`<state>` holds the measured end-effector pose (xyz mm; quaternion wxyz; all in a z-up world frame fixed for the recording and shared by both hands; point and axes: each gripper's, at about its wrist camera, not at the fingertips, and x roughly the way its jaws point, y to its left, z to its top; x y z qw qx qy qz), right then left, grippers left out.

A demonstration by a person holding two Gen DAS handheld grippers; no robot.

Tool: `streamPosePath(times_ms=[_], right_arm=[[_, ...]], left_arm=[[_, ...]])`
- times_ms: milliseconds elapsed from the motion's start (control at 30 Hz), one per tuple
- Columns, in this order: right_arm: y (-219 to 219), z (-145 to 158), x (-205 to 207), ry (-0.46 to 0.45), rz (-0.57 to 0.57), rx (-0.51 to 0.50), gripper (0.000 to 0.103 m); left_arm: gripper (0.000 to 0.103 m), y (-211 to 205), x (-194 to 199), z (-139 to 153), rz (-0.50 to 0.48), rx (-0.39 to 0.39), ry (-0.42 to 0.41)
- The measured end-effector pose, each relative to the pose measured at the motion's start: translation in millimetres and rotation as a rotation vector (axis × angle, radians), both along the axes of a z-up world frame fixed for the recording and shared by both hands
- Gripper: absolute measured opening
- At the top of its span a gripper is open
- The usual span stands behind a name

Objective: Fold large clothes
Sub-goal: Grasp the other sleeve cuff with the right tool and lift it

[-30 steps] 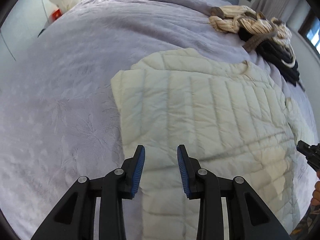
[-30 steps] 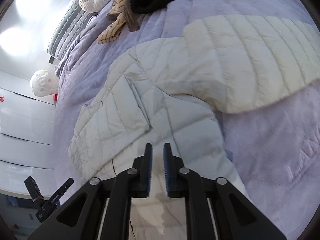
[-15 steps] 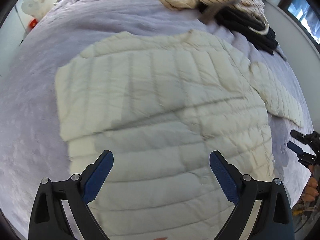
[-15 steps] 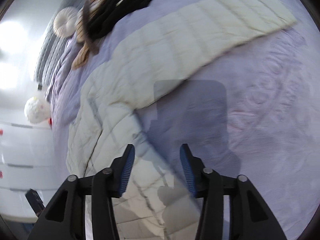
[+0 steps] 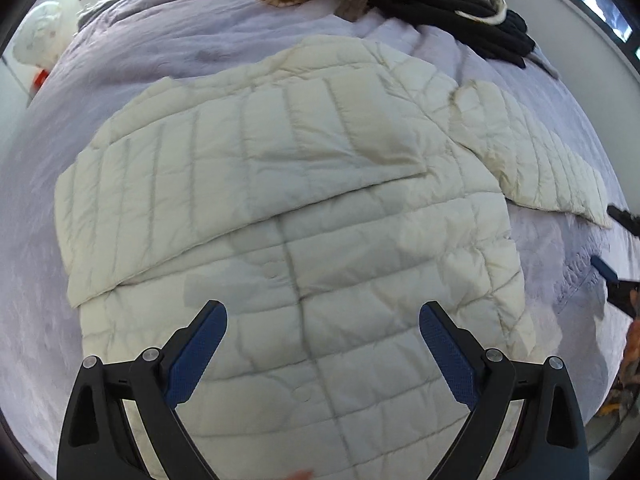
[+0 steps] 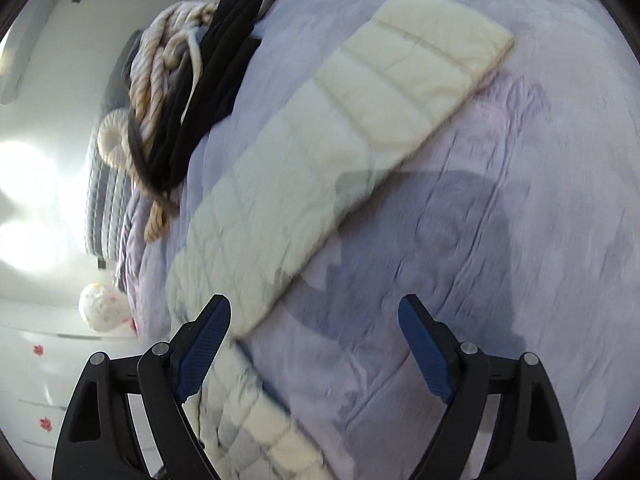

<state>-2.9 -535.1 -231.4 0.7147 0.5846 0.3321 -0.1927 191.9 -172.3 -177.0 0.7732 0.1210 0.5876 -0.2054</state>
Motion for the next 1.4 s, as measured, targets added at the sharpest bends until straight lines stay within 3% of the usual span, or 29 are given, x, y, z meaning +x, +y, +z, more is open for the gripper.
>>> streamPosePath(times_ms=[300,633,700,767,800,867,1100,1400], right_arm=[[-52,-43,20,-0.106,-0.110,0.195,0.088],[-88,-51,42,-0.292,-0.248,0.319,0.088],[-91,-50,42,-0.328,-0.278,0.358,0.076],[-91,-48,47,-0.324,-0.272,0.389,0.022],[-90,-47,49,-0.328,-0.266,0.405,0.011],[-87,-42,55,-0.370,-0.261,0.432,0.008],[-64,7,101,-0.465,-0.119,0.378,0.008],[41,82,220,-0.469,0.282,0.177,0.008]], left_arm=[[0.097,-28,-2,-11,-0.028,-0.029,0.039],[0.097,-35,11,-4,0.020,-0.078,0.008],[0.097,-28,16,-1,0.037,-0.082,-0.005],[0.097,-20,22,2,0.059,-0.087,-0.016],[0.097,-17,24,3,0.067,-0.089,-0.020],[0.097,-7,31,6,0.090,-0.088,-0.039],[0.097,27,51,15,0.168,-0.107,-0.074],[0.097,86,68,19,0.274,-0.142,-0.092]])
